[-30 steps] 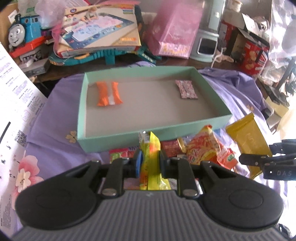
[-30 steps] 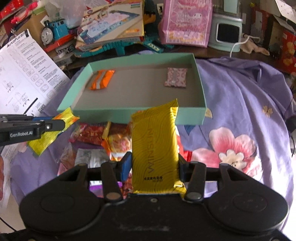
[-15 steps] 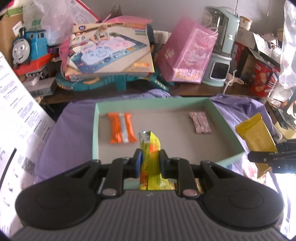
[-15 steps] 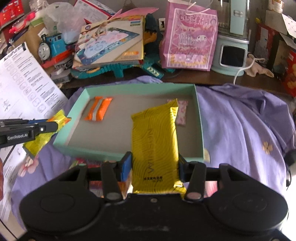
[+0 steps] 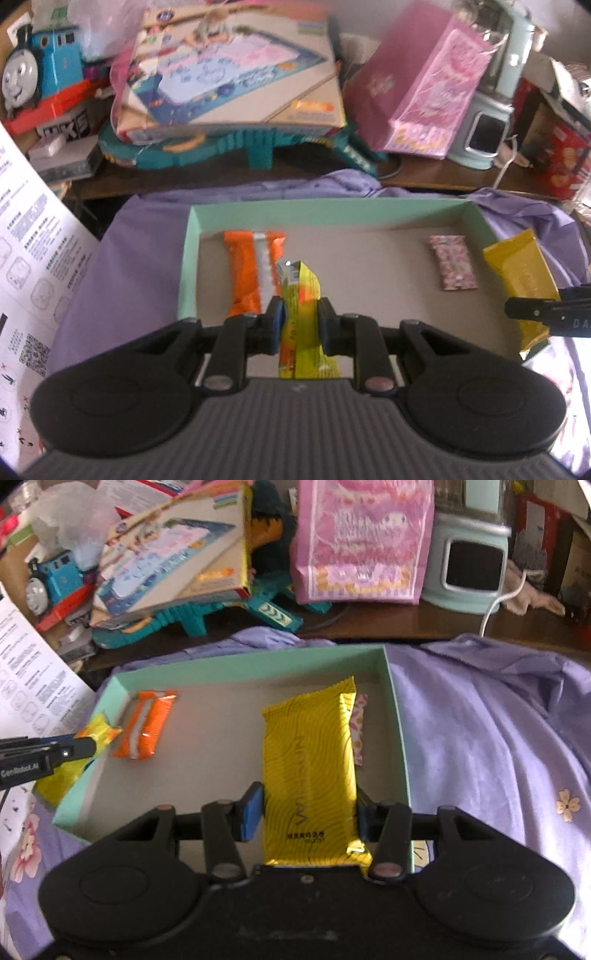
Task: Organize snacks
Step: 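Lift both snacks into the green box and open both tools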
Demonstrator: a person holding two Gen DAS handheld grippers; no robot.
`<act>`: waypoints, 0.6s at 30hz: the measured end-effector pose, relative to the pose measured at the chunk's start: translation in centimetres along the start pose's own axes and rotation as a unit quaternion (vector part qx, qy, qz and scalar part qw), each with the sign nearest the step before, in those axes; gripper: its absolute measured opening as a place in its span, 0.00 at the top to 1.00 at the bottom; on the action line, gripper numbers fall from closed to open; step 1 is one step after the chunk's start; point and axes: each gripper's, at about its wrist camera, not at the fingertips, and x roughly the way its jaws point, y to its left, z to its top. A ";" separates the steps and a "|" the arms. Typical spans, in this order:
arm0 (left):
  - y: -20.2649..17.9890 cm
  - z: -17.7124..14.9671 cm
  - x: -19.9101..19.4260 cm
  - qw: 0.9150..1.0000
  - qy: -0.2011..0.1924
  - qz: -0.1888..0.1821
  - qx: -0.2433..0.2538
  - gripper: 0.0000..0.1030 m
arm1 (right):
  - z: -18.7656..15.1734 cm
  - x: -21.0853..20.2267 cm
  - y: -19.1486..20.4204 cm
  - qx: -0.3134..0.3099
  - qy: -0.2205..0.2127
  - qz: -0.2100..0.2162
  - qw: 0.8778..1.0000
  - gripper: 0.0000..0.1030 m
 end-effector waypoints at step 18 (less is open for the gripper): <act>3.5 -2.5 5.0 0.998 0.054 0.035 -0.013 0.77 | -1.6 5.3 -1.8 0.012 0.043 0.009 0.999 0.50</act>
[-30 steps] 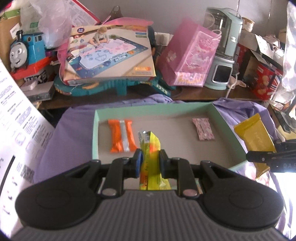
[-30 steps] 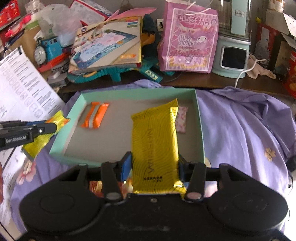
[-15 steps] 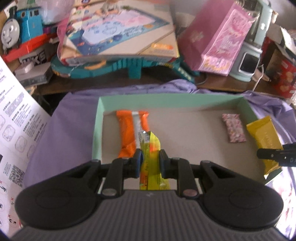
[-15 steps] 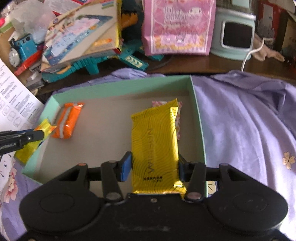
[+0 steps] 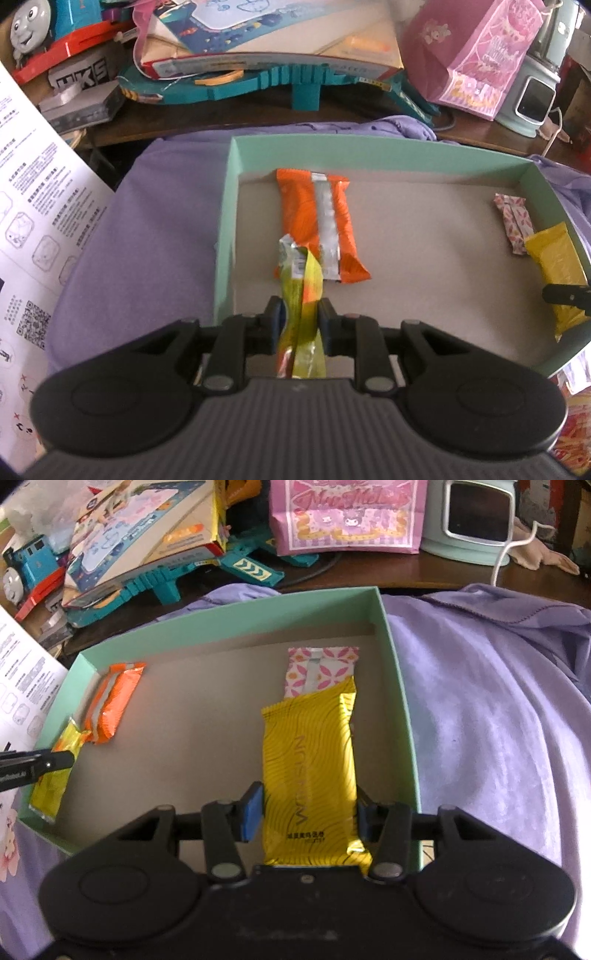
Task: Organize snacks
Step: 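Lift both snacks into the green box and open both tools, then withdraw both tools from the box back toward the snack pile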
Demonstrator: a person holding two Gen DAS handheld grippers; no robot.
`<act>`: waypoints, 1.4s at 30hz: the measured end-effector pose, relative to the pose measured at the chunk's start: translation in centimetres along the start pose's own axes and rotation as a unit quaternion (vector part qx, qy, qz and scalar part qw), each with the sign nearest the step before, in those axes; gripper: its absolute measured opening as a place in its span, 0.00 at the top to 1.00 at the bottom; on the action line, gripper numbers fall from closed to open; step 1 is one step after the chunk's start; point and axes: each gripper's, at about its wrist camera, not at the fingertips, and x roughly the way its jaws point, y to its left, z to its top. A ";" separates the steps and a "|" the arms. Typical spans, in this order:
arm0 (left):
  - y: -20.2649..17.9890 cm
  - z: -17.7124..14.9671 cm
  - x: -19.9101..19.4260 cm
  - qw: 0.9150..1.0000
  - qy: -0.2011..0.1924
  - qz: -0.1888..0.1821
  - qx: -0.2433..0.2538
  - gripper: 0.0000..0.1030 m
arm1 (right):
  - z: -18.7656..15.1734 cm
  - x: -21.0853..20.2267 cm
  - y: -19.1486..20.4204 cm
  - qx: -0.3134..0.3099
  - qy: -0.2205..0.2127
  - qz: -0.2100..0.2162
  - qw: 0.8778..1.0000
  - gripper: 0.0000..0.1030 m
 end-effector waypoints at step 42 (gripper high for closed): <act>-7.0 -8.7 -16.5 0.995 -0.079 -0.015 0.063 0.00 | -8.4 -17.6 3.5 -0.019 -0.082 -0.011 0.996 0.00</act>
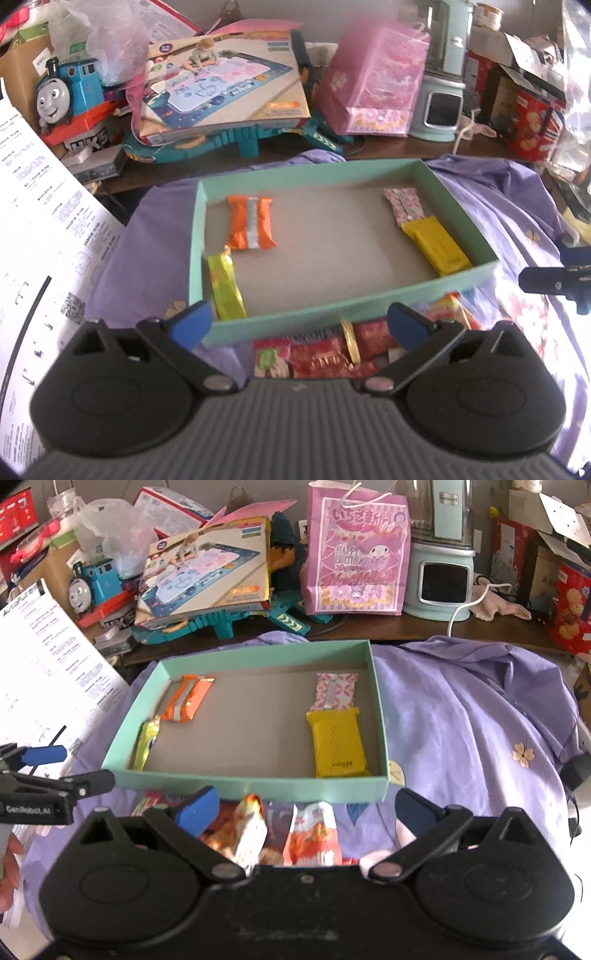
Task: Organize snacks
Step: 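Withdraw both tools from the box back toward the snack pile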
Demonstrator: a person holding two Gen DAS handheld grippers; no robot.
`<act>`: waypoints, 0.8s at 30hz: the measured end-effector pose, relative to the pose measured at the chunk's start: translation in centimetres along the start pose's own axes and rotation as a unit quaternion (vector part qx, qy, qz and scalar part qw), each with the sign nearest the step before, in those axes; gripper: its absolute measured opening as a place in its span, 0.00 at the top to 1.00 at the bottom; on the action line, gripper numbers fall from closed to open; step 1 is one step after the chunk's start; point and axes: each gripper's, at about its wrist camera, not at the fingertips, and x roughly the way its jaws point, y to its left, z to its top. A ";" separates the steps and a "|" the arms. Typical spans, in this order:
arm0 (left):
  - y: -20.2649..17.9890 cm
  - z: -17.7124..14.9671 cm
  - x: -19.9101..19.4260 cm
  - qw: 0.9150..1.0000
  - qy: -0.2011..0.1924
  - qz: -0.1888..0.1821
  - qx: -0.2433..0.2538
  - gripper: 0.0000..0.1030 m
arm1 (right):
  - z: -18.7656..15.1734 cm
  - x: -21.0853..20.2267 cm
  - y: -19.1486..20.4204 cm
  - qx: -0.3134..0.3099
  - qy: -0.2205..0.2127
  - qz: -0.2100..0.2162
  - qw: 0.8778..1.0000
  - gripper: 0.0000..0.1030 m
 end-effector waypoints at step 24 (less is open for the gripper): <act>-1.1 -9.1 0.6 0.998 0.066 -0.001 0.017 0.00 | -9.2 -0.2 0.8 0.012 0.040 0.011 0.999 0.00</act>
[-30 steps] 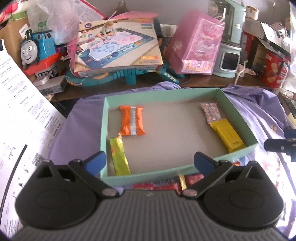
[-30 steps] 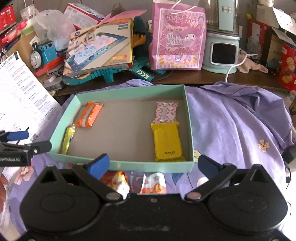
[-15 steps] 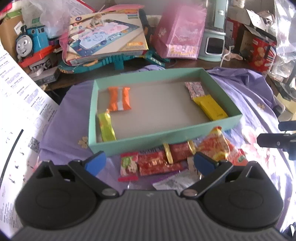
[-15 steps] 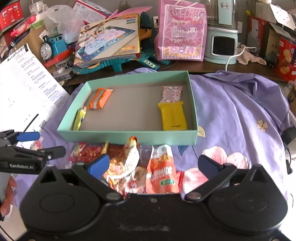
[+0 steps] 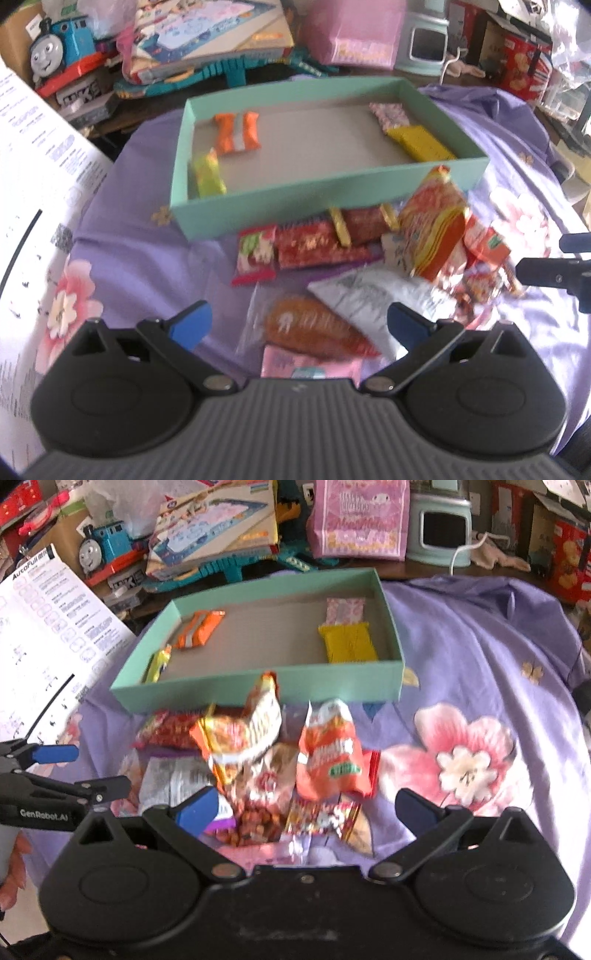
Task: Organize snacks
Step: 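Withdraw both tools from the box back toward the snack pile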
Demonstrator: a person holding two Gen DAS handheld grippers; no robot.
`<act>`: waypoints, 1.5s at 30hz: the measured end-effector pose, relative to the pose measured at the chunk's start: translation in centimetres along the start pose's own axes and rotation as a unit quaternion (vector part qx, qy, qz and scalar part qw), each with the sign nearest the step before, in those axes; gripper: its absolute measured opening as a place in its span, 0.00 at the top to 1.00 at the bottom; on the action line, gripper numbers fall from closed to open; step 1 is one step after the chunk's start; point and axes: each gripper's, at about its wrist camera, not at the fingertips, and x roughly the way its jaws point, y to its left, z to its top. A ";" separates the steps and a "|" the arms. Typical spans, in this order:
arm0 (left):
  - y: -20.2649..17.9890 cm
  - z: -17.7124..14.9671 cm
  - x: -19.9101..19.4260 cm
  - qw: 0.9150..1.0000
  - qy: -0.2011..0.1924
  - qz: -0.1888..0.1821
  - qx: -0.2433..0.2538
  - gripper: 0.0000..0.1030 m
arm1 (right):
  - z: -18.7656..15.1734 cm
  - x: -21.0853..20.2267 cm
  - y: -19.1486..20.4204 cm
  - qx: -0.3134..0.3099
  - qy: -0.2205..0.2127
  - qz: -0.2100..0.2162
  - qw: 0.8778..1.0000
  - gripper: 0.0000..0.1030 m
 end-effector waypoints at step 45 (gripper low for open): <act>5.1 -5.3 4.3 0.996 0.048 0.016 -0.069 0.00 | -2.3 5.9 0.9 -0.009 0.040 -0.043 0.998 0.72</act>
